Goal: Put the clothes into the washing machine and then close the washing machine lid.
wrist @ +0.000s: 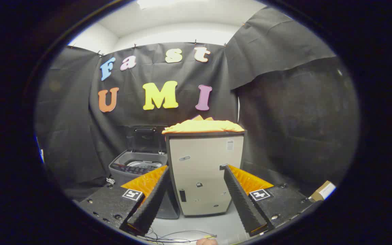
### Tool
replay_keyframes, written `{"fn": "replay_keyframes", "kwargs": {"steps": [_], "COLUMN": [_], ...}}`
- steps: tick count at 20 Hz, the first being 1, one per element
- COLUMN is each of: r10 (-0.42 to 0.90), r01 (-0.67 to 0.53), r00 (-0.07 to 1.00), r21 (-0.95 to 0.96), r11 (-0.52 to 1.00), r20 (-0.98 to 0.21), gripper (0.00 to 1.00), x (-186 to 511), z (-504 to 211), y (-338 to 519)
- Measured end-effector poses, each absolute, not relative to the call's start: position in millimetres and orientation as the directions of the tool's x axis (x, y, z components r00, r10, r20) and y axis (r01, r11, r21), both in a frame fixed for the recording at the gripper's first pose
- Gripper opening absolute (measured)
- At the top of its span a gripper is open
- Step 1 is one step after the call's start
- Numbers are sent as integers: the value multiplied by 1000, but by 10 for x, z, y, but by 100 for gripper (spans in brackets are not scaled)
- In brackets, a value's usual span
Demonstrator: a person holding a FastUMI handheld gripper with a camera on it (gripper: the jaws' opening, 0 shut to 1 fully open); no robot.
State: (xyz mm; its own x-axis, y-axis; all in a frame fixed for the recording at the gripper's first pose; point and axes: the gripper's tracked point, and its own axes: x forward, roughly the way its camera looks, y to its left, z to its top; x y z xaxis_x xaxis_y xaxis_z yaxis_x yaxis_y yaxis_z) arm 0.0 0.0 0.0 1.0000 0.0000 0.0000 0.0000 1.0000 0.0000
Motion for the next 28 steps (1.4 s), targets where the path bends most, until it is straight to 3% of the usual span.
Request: {"fn": "replay_keyframes", "kwargs": {"steps": [28], "r10": [-10], "r01": [10], "r00": [1000], "r21": [-50], "r11": [999], "r20": [7], "gripper": [99], "x": [76], "z": [133], "y": [49]}}
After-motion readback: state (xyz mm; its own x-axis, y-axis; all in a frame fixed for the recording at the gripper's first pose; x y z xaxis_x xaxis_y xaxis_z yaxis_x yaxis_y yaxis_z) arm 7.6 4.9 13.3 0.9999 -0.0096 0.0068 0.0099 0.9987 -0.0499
